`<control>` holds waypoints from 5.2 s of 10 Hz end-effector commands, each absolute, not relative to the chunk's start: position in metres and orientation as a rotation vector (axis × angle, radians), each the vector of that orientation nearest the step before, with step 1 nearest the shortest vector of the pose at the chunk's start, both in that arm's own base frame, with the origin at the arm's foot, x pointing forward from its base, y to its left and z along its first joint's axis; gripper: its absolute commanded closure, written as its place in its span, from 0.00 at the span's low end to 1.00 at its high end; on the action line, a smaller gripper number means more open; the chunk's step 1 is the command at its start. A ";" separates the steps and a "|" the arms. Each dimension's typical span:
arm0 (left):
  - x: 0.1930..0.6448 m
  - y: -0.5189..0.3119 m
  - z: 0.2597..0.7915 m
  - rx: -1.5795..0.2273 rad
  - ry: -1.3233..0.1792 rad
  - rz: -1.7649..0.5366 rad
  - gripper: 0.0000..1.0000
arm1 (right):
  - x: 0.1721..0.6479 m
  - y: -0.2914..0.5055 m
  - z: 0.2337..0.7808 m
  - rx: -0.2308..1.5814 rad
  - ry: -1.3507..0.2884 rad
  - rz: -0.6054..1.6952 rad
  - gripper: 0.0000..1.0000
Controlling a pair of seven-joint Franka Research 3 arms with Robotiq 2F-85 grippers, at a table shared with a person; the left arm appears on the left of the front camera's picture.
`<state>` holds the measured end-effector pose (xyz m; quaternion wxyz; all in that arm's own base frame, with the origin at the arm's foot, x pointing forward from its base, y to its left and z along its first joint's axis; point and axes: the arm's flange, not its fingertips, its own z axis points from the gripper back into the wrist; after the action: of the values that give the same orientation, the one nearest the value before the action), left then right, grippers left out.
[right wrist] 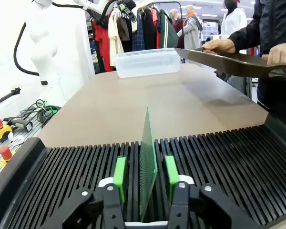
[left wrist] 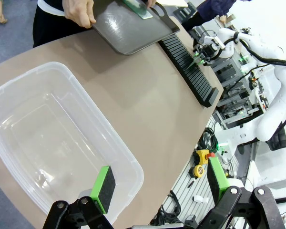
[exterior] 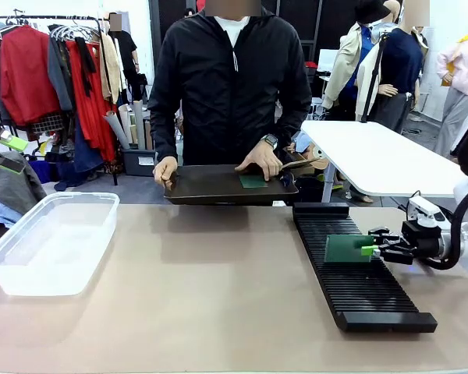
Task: Sort PCBs into racks and boxes based on the side picked up.
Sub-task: If the short side of the Blank PCB is picked up, insert it into the PCB Rack ; if the long side is picked up, place it in the Organizing box, then pick up the Blank PCB handed by the Human.
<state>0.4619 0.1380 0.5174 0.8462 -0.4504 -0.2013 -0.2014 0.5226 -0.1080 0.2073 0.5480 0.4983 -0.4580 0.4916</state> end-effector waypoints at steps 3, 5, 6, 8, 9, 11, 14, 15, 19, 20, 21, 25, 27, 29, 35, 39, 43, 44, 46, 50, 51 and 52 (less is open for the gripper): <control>0.461 0.138 0.518 -0.949 -0.429 -0.424 0.00 | 0.528 -0.109 0.232 1.175 -1.105 1.110 0.00; 0.461 0.138 0.518 -0.949 -0.429 -0.424 0.00 | 0.533 -0.111 0.241 1.180 -1.099 1.046 0.00; 0.461 0.138 0.518 -0.949 -0.429 -0.424 0.00 | 0.536 -0.113 0.246 1.178 -1.096 1.024 0.00; 0.461 0.138 0.518 -0.949 -0.429 -0.424 0.00 | 0.533 -0.112 0.235 1.178 -1.101 1.076 0.00; 0.461 0.138 0.518 -0.949 -0.429 -0.424 0.00 | 0.533 -0.112 0.235 1.178 -1.101 1.076 0.00; 0.461 0.138 0.518 -0.949 -0.429 -0.424 0.00 | 0.533 -0.112 0.235 1.178 -1.101 1.076 0.00; 0.461 0.138 0.518 -0.949 -0.429 -0.424 0.00 | 0.533 -0.112 0.235 1.178 -1.101 1.076 0.00; 0.461 0.138 0.518 -0.949 -0.429 -0.424 0.00 | 0.533 -0.112 0.235 1.178 -1.101 1.076 0.00; 0.461 0.138 0.518 -0.949 -0.429 -0.424 0.00 | 0.533 -0.112 0.235 1.178 -1.101 1.076 0.00; 0.461 0.138 0.518 -0.949 -0.429 -0.424 0.00 | 0.533 -0.112 0.235 1.178 -1.101 1.076 0.00; 0.461 0.138 0.518 -0.949 -0.429 -0.424 0.00 | 0.533 -0.112 0.235 1.178 -1.101 1.076 0.00; 0.461 0.138 0.518 -0.949 -0.429 -0.424 0.00 | 0.533 -0.113 0.233 1.185 -1.090 1.061 0.00; 0.461 0.138 0.518 -0.949 -0.429 -0.424 0.00 | 0.547 -0.109 0.263 1.142 -1.049 1.003 0.00; 0.461 0.138 0.518 -0.949 -0.429 -0.424 0.00 | 0.551 -0.103 0.295 1.147 -1.041 0.974 0.00; 0.461 0.138 0.518 -0.949 -0.429 -0.424 0.00 | 0.528 -0.064 0.403 1.180 -0.892 0.670 0.00; 0.461 0.138 0.518 -0.949 -0.429 -0.424 0.00 | 0.511 -0.054 0.445 1.207 -0.732 0.481 0.00; 0.461 0.138 0.518 -0.949 -0.429 -0.424 0.00 | 0.501 -0.047 0.455 1.118 -0.557 0.337 0.00; 0.461 0.138 0.518 -0.949 -0.429 -0.424 0.00 | 0.498 -0.041 0.459 1.136 -0.531 0.349 0.00; 0.461 0.138 0.518 -0.949 -0.429 -0.424 0.00 | 0.494 -0.032 0.467 1.269 -0.536 0.408 0.00; 0.461 0.138 0.518 -0.949 -0.429 -0.424 0.00 | 0.502 -0.045 0.454 1.157 -0.550 0.374 0.00; 0.461 0.138 0.518 -0.949 -0.429 -0.424 0.00 | 0.502 -0.045 0.454 1.157 -0.550 0.374 0.00; 0.461 0.138 0.518 -0.949 -0.429 -0.424 0.00 | 0.502 -0.045 0.454 1.157 -0.550 0.374 0.00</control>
<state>0.4619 0.1379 0.5174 0.8462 -0.4504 -0.2012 -0.2015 0.5010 -0.0471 0.4525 0.7819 0.5431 -0.2528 0.1726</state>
